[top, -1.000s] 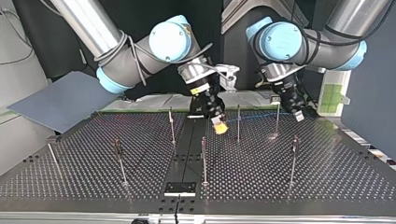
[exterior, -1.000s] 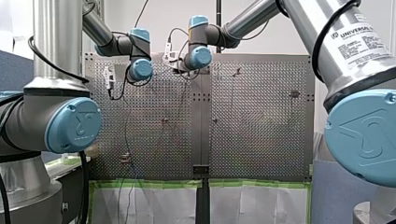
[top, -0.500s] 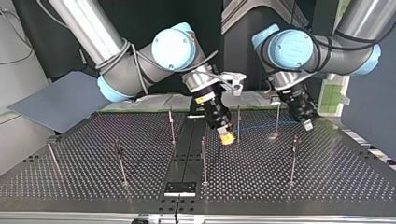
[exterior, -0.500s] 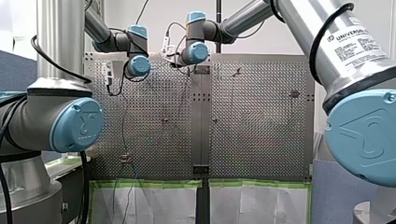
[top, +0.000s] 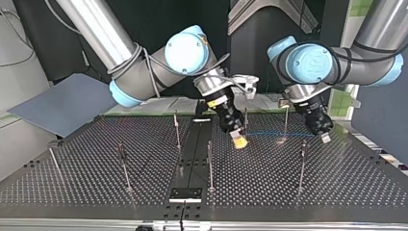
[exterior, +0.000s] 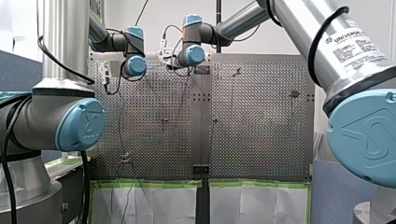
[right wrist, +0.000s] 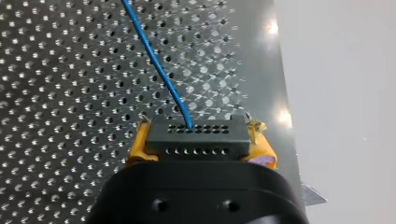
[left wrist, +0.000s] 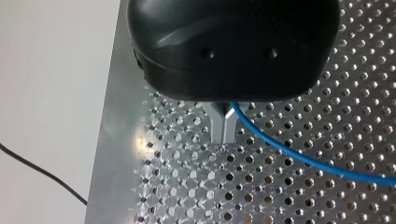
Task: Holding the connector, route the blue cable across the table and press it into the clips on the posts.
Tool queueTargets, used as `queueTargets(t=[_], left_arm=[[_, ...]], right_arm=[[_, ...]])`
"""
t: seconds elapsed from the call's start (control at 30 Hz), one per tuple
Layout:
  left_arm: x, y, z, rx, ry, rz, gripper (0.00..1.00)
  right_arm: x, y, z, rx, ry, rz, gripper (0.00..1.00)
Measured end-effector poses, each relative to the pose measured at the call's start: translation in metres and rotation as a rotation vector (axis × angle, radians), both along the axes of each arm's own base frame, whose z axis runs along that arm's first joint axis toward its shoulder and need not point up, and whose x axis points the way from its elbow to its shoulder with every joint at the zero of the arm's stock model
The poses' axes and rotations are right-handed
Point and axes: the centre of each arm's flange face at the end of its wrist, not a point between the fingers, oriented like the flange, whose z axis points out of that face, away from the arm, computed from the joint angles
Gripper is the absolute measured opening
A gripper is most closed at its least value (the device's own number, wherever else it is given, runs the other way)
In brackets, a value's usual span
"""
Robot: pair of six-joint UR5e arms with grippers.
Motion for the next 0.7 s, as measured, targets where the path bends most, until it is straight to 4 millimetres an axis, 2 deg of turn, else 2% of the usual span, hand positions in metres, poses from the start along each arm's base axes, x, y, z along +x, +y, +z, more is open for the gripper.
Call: queueTargets(t=[0.3,0.5,0.7], left_arm=[[0.012,0.025,-0.001,-0.003,-0.008,0.006,0.02],[0.025,0.028,-0.012,-0.013,-0.007,-0.027,0.02],[0.036,0.030,-0.008,-0.029,-0.046,-0.068,0.02]], right_arm=[[-0.001,-0.007,0.000,0.000,-0.006,-0.007,0.00],[0.001,-0.009,-0.005,0.004,-0.001,-0.009,0.00],[0.001,-0.013,-0.008,0.006,0.001,-0.013,0.00]])
